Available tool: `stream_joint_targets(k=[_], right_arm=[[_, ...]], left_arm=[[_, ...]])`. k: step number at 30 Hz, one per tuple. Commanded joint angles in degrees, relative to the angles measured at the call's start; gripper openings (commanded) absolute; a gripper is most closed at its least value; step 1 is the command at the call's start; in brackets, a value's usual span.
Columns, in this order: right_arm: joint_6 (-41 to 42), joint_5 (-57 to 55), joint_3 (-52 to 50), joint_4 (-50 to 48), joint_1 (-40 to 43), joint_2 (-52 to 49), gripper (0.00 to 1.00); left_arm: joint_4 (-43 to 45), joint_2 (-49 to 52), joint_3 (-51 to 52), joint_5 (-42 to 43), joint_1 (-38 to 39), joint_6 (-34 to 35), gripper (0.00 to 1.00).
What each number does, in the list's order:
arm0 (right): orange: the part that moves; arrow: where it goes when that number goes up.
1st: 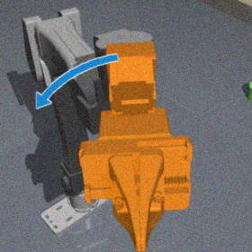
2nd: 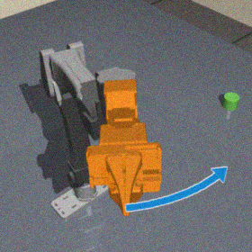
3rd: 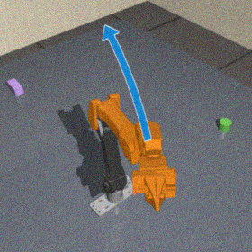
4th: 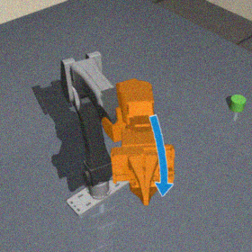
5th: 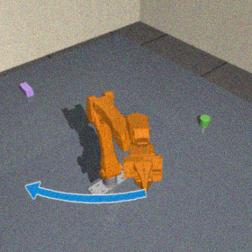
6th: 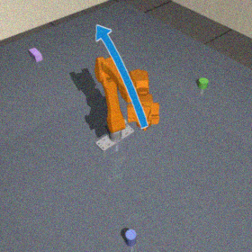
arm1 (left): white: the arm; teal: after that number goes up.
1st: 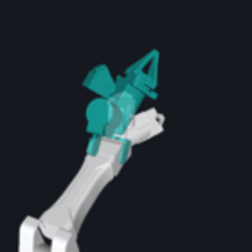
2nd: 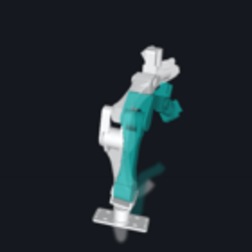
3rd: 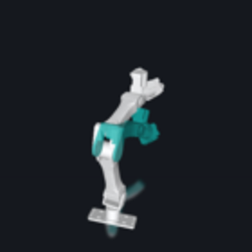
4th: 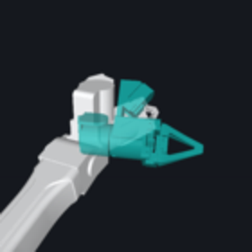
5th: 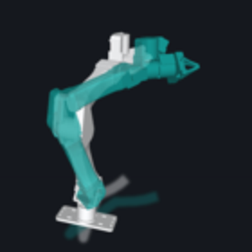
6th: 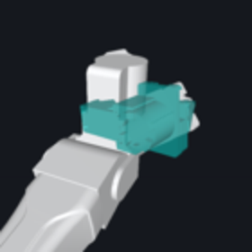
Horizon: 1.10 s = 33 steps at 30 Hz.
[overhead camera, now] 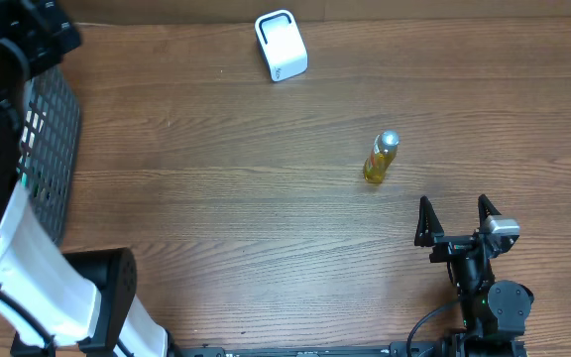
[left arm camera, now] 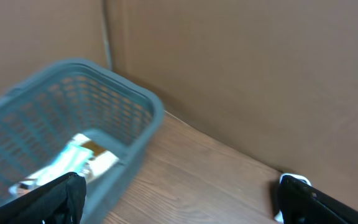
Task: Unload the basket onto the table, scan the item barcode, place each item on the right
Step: 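Return the left gripper to the basket and grasp the green-capped jar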
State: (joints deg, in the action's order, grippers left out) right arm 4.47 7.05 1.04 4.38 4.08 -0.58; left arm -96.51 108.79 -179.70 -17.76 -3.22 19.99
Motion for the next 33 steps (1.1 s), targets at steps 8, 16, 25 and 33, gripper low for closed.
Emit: stream_joint_targets(k=[8,16,25,33], right_arm=[[0.24,-0.55,-0.59,-0.20,-0.31,0.42,1.00],[0.24,-0.55,-0.59,-0.20,-0.31,0.42,1.00],[0.24,-0.55,-0.59,-0.20,-0.31,0.42,1.00],[0.24,-0.55,-0.59,-0.20,-0.31,0.42,1.00]], left_arm=[[-0.28,-1.66,4.72,-1.92,-8.22,-5.27,1.00],[-0.28,-8.85,24.04,-1.92,-11.06,-5.20,1.00],[-0.28,-18.95,46.03,-2.47,-18.34,-0.35,0.99],[4.81,-19.21,54.27,5.77,-33.03,-1.20,1.00]])
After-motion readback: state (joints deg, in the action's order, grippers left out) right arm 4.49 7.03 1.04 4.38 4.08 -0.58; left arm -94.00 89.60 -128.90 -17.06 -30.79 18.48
